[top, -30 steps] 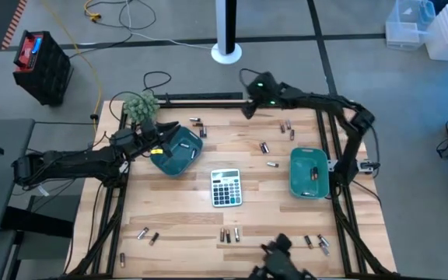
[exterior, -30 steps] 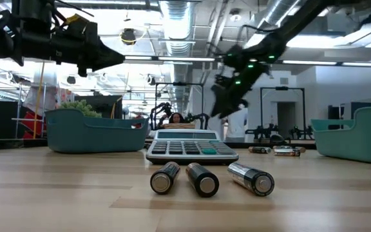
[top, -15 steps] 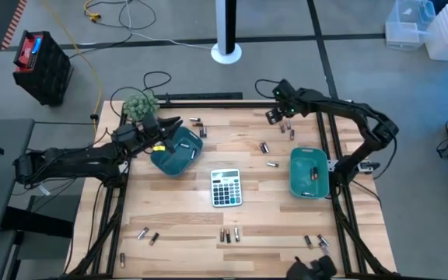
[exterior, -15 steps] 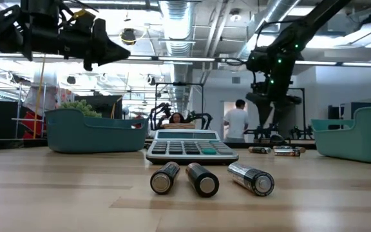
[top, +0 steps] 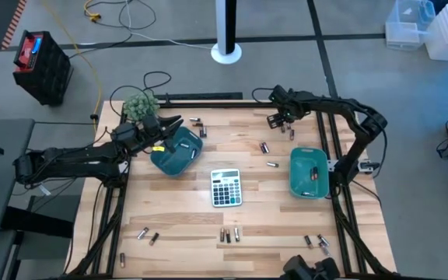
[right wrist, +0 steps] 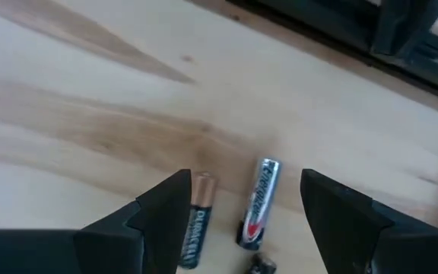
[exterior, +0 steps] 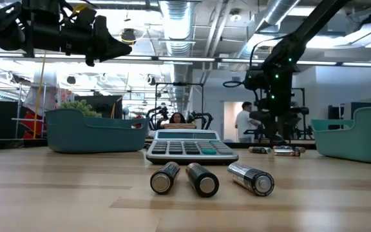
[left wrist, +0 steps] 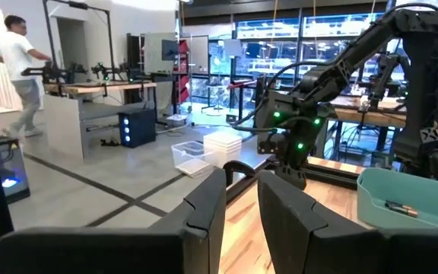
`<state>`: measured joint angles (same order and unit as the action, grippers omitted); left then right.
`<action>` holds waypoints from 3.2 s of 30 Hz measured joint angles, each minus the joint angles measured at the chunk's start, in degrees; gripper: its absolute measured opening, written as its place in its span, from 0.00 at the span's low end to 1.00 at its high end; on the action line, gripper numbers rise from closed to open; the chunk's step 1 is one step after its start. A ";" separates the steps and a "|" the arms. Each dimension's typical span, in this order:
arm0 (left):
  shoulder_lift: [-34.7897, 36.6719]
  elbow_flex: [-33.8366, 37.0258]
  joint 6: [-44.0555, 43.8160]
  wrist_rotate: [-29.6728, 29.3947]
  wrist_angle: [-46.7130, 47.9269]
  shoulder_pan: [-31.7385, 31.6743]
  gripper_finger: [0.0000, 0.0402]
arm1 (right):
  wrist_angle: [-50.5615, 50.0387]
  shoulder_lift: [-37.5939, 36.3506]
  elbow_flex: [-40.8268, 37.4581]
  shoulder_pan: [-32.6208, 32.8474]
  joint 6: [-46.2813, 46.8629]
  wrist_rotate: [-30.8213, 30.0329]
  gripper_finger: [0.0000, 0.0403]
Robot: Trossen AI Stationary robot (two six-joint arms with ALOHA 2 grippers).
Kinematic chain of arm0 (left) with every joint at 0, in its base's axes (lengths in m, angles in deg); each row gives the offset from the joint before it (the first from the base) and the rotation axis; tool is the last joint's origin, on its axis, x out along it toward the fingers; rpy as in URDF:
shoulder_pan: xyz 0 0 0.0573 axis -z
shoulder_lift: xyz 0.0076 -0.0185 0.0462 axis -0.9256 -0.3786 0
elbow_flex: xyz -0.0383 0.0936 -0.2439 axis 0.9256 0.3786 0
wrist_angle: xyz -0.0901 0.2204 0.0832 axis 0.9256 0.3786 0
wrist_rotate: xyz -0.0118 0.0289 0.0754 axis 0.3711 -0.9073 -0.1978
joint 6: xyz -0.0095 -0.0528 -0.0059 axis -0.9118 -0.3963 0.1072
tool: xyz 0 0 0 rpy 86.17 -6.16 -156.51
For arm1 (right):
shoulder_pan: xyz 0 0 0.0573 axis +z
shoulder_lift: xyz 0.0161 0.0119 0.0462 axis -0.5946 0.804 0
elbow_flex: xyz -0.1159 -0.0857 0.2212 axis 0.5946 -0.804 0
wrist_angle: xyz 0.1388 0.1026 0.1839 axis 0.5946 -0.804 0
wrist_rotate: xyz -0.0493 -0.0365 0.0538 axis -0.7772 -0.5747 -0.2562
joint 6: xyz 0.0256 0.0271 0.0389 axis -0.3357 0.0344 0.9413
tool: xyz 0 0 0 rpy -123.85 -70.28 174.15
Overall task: Sort batteries
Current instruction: Put the silver/black battery into the blue bin
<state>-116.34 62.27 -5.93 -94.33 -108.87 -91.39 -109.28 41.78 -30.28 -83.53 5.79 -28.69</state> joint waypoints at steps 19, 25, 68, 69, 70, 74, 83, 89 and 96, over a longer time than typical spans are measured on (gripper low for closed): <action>0.00 0.00 1.75 -0.15 -0.01 -0.29 0.19 | 2.82 0.65 -3.82 -3.30 -0.81 -1.33 0.66; 0.02 0.00 1.68 -0.18 0.05 -0.50 0.19 | 6.22 0.39 -5.40 -2.03 -0.77 -1.57 0.63; 0.00 0.02 1.53 -0.26 0.07 -0.52 0.19 | -2.13 0.33 -6.47 -0.30 -3.92 1.60 0.36; 0.00 0.02 1.53 -0.26 0.07 -0.52 0.19 | -2.13 0.33 -6.47 -0.30 -4.26 1.75 0.34; 0.00 0.02 1.53 -0.26 0.07 -0.52 0.19 | -2.15 0.33 -6.48 -0.28 -4.44 1.78 0.33; 0.00 0.02 1.53 -0.26 0.07 -0.52 0.19 | -2.01 0.35 -6.53 -0.30 -5.26 2.46 0.26; 0.00 0.02 1.53 -0.26 0.07 -0.52 0.19 | -0.22 0.35 -6.62 -0.17 -6.91 2.82 0.11; 0.00 0.02 1.53 -0.26 0.07 -0.52 0.19 | 0.10 0.37 -6.62 -0.17 -7.00 2.65 0.07; 0.00 0.02 1.53 -0.26 0.07 -0.52 0.19 | 0.41 0.39 -5.90 0.39 -6.83 2.11 0.07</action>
<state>-116.34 62.30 -4.40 -94.59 -108.80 -91.92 -108.87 42.17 -36.18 -83.14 -1.04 -26.58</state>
